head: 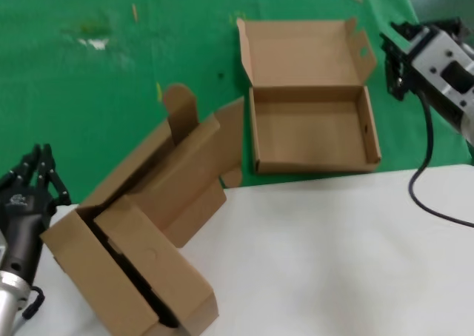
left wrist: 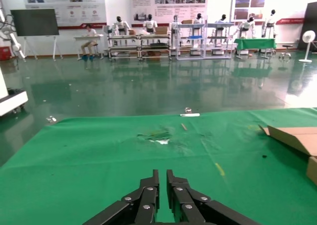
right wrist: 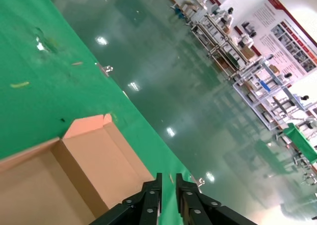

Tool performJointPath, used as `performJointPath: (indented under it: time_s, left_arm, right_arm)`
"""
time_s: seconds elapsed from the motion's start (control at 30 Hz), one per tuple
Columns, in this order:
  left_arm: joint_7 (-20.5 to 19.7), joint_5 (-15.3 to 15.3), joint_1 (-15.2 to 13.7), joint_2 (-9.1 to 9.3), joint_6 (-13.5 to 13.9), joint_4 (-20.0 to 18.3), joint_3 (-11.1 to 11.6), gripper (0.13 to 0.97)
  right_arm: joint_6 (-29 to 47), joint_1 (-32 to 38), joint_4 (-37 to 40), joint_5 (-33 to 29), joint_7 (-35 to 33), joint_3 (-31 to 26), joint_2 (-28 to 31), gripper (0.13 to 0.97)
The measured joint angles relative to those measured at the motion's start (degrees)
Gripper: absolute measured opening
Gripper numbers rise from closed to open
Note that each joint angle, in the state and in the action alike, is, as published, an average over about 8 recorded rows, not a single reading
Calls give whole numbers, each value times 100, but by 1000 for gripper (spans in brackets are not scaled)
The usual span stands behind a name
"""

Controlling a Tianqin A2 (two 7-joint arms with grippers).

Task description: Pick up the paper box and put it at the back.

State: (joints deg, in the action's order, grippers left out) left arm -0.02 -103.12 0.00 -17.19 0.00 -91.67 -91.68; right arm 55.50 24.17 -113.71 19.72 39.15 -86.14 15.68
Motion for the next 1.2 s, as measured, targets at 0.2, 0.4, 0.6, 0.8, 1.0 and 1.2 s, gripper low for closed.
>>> performJointPath:
  time_s: [0.2, 0.4, 0.6, 0.8, 1.0, 1.2]
  left_arm:
    - [0, 0, 0, 0, 0, 0, 0, 212]
    - [0, 0, 0, 0, 0, 0, 0, 290]
    - [0, -1, 0, 0, 0, 0, 0, 358]
    - [0, -1, 0, 0, 0, 0, 0, 460]
    - [0, -1, 0, 0, 0, 0, 0, 586]
    - [0, -1, 0, 0, 0, 0, 0, 735]
  right_arm:
    - [-334, -128, 180, 532, -261, -91, 22, 214]
    - [-775, -321, 352, 1193, -572, -132, 33, 307]
    - [-1236, -525, 531, 1882, -895, -173, 45, 417]
    - [-1691, -725, 707, 2564, -1214, -213, 56, 512]
    - [-2159, -929, 889, 3265, -1542, -254, 67, 618]
    - [-2621, -1133, 1068, 3956, -1865, -295, 79, 741]
